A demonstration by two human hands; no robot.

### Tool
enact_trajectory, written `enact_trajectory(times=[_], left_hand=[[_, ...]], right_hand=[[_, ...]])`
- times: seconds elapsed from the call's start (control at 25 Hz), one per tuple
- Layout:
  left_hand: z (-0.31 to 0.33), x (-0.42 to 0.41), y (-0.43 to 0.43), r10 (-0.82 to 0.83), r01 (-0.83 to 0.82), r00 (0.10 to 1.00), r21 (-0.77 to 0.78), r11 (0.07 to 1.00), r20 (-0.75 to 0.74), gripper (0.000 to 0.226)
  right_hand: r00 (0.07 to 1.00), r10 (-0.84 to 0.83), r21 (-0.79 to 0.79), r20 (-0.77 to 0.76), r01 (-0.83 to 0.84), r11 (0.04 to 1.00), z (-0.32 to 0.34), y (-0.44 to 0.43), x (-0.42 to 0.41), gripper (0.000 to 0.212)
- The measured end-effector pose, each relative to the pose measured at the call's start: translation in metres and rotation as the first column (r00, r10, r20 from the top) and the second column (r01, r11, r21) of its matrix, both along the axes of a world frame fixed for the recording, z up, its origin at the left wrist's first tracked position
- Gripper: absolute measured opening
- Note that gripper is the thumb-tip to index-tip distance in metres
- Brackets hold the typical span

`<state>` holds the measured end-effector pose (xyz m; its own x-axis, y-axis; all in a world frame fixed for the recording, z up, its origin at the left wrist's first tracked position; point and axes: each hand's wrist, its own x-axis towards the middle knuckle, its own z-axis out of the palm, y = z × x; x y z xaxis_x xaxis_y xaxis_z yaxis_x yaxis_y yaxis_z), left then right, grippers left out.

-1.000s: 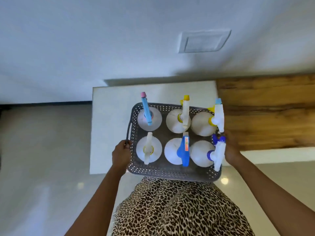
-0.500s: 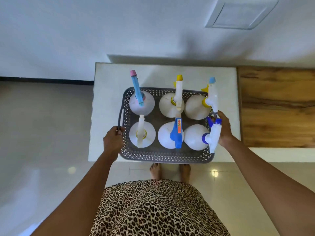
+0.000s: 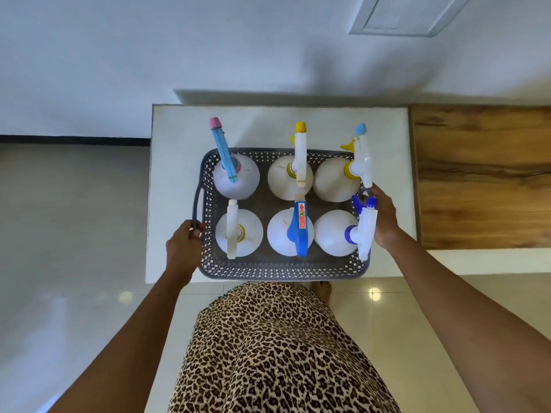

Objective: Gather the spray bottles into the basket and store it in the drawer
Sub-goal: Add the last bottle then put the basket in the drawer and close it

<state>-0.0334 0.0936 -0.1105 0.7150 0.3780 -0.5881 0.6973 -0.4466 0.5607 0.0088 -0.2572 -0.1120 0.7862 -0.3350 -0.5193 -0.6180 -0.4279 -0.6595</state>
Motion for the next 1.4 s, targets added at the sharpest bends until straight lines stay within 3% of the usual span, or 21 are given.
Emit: enact_trajectory(times=[0.12, 0.24, 0.36, 0.48, 0.6, 0.68, 0.92, 1.04, 1.16, 1.4], left_hand=[[-0.002, -0.001, 0.002, -0.028, 0.028, 0.999, 0.009, 1.000, 0.018, 0.022], [0.003, -0.007, 0.000, 0.023, -0.022, 0.999, -0.028, 0.999, 0.045, 0.020], [0.010, -0.028, -0.001, 0.194, -0.192, 0.978, -0.037, 0.981, 0.071, 0.024], [0.011, -0.064, -0.013, 0.382, -0.374, 0.923, -0.124, 0.919, 0.048, 0.032], [0.004, -0.123, -0.030, 0.537, -0.533, 0.840, -0.305, 0.789, -0.080, 0.045], [-0.009, -0.163, -0.040, 0.558, -0.589, 0.806, -0.360, 0.723, -0.198, 0.051], [-0.068, -0.224, -0.074, 0.490, -0.611, 0.791, -0.430, 0.664, -0.367, 0.069], [-0.104, -0.216, -0.081, 0.509, -0.645, 0.762, -0.543, 0.538, -0.400, 0.076], [-0.158, -0.200, -0.086, 0.488, -0.623, 0.777, -0.601, 0.501, -0.398, 0.085], [-0.279, -0.164, -0.093, 0.538, -0.651, 0.718, -0.700, 0.295, -0.441, 0.102]], right_hand=[[1.000, -0.003, -0.016, -0.014, 0.003, 1.000, -0.003, 0.003, 0.002, 0.012], [0.998, -0.056, 0.020, -0.042, 0.057, 0.998, 0.002, 0.004, -0.006, 0.029], [0.996, -0.081, -0.038, -0.032, 0.080, 0.996, 0.009, 0.005, -0.030, 0.035], [0.949, -0.315, 0.044, 0.017, 0.314, 0.948, 0.010, 0.009, -0.071, 0.044], [0.866, -0.501, 0.225, -0.019, 0.492, 0.841, 0.003, 0.017, -0.128, 0.045], [0.817, -0.563, 0.325, -0.124, 0.570, 0.755, -0.014, 0.023, -0.168, 0.047], [0.622, -0.570, 0.550, -0.537, 0.770, 0.323, -0.071, 0.050, -0.244, 0.062], [0.564, -0.553, 0.597, -0.613, 0.789, 0.143, -0.109, 0.065, -0.241, 0.074], [0.530, -0.538, 0.617, -0.655, 0.787, 0.024, -0.167, 0.081, -0.227, 0.088], [0.481, -0.557, 0.671, -0.677, 0.715, -0.198, -0.281, 0.099, -0.186, 0.102]])
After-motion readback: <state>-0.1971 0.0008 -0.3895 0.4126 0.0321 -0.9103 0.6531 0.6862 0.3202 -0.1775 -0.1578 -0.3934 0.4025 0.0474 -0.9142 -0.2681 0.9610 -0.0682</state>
